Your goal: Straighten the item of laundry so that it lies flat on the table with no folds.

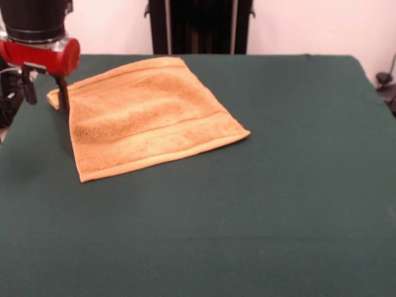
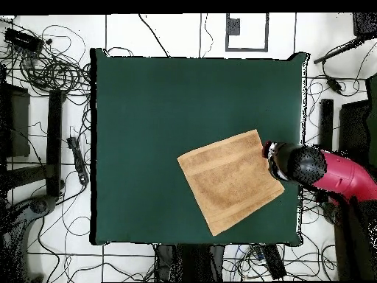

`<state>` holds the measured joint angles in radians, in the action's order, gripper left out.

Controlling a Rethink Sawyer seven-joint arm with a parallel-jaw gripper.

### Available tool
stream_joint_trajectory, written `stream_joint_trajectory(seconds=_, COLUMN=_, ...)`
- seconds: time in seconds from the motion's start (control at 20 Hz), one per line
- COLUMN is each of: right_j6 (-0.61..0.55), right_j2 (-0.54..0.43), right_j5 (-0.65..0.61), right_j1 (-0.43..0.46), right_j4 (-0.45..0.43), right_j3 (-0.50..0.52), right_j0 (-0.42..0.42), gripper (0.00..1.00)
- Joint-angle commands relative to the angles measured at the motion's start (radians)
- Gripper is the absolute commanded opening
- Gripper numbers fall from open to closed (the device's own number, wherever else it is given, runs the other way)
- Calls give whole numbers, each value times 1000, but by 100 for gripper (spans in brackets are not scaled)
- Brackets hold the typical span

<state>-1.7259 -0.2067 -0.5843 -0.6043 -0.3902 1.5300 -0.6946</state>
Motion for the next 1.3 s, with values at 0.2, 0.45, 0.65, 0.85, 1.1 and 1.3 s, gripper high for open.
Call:
stream_joint_trajectory(seconds=0.2, right_j6=-19, right_j2=-93, right_j5=42, right_j1=109, right_j4=-1, right_j3=30, right_j0=71, gripper=100)
stream_joint_trajectory(seconds=0.45, right_j6=2, right_j2=-100, right_j5=31, right_j1=92, right_j4=2, right_j3=43, right_j0=62, gripper=100)
stream_joint_trajectory(seconds=0.65, right_j6=16, right_j2=-104, right_j5=32, right_j1=91, right_j4=-7, right_j3=41, right_j0=65, gripper=100)
stream_joint_trajectory(seconds=0.85, right_j6=20, right_j2=-105, right_j5=34, right_j1=91, right_j4=-13, right_j3=37, right_j0=73, gripper=100)
stream_joint_trajectory(seconds=1.1, right_j6=-22, right_j2=-90, right_j5=17, right_j1=60, right_j4=11, right_j3=58, right_j0=83, gripper=100)
stream_joint_trajectory(seconds=1.3, right_j6=9, right_j2=-97, right_j5=-57, right_j1=-4, right_j4=29, right_j3=76, right_j0=81, gripper=100)
